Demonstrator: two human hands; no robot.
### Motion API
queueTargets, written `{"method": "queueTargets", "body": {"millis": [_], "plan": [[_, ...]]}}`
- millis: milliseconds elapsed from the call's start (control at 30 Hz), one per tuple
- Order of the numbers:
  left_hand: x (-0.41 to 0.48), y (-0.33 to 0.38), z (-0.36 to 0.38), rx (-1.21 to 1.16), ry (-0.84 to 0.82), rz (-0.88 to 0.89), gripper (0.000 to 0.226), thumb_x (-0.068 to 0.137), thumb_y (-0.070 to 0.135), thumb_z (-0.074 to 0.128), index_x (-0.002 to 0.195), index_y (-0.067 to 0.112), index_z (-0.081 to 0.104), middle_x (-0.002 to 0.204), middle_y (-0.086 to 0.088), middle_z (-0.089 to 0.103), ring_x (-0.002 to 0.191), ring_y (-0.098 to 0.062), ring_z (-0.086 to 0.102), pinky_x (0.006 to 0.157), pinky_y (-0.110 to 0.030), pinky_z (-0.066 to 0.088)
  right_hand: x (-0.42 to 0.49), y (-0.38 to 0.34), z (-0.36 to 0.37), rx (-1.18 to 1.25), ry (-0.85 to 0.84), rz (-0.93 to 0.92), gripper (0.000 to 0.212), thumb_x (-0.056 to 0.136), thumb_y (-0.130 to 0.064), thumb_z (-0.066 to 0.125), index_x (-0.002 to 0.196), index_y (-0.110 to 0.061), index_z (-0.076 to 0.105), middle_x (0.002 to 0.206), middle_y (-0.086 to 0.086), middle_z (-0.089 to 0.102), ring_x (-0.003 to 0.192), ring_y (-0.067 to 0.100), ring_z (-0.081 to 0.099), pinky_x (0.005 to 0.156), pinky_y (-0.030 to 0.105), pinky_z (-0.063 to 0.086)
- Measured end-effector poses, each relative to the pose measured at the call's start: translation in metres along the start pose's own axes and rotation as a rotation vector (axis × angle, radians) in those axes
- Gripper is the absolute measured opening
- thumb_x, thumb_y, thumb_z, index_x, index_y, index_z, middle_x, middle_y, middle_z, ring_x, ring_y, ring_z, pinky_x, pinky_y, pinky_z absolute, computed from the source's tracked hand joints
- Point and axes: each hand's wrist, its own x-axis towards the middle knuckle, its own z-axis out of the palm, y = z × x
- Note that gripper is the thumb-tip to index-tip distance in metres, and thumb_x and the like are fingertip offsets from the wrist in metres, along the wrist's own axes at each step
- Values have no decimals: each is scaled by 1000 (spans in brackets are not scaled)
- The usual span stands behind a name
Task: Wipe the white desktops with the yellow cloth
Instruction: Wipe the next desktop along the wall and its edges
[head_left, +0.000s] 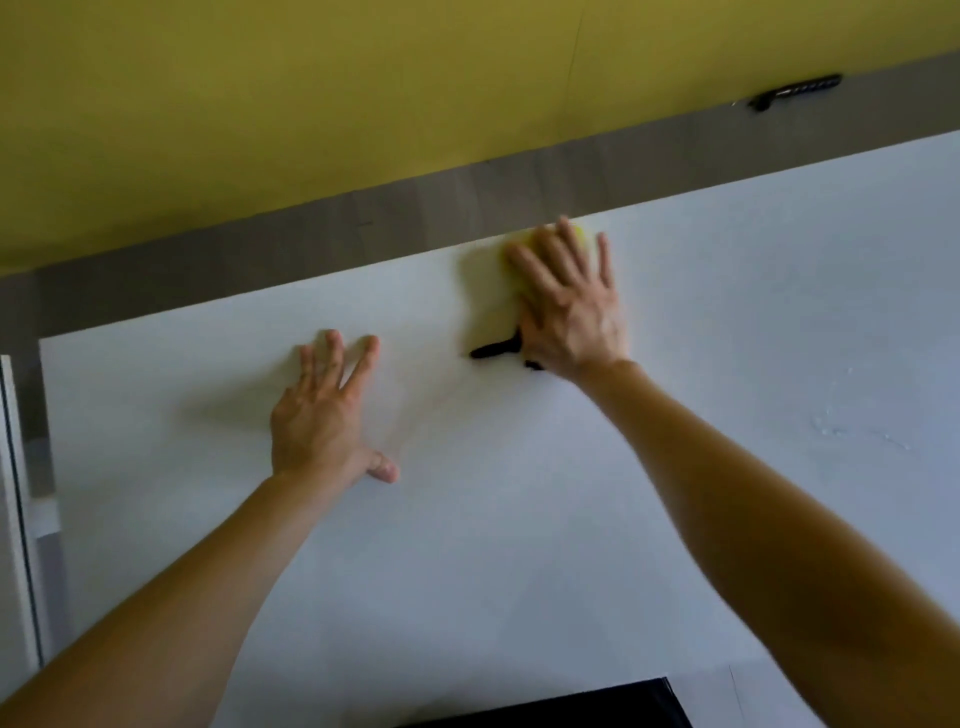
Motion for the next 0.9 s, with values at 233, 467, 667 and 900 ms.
{"method": "queueTargets", "body": {"millis": [233, 467, 667, 900], "plan": [[2, 0, -2, 4, -1, 4, 173, 46, 74, 99, 166, 42, -21, 180, -5, -18, 168, -37, -6, 116, -54, 46, -7, 90, -37, -177, -13, 286, 59, 101, -40, 46, 153, -12, 49, 148, 25, 50, 149, 49, 39, 133, 61, 13], [-28, -39, -5, -145, -1, 7, 157, 60, 63, 99, 173, 28, -4, 182, 2, 4, 167, -20, 11, 123, -47, 38, -16, -195, 32, 27, -137, -185, 65, 103, -35, 45, 163, -11, 44, 163, 25, 45, 158, 47, 29, 132, 62, 8], [-63, -81, 26, -16, -74, 9, 165, 52, 71, 98, 172, 26, -5, 181, -5, -7, 168, -26, -2, 131, -46, 28, -20, -151, 30, 14, -122, -261, 65, 104, -47, 49, 165, -26, 44, 168, 14, 44, 161, 37, 30, 133, 59, 14], [-60, -77, 46, 87, -25, 79, 176, 43, 76, 98, 172, 22, -11, 180, -18, -9, 168, -37, 2, 130, -43, 32, -41, 37, -29, -70, -34, 355, 68, 107, -55, 42, 168, -27, 33, 179, 12, 21, 168, 34, 7, 136, 57, 6]]}}
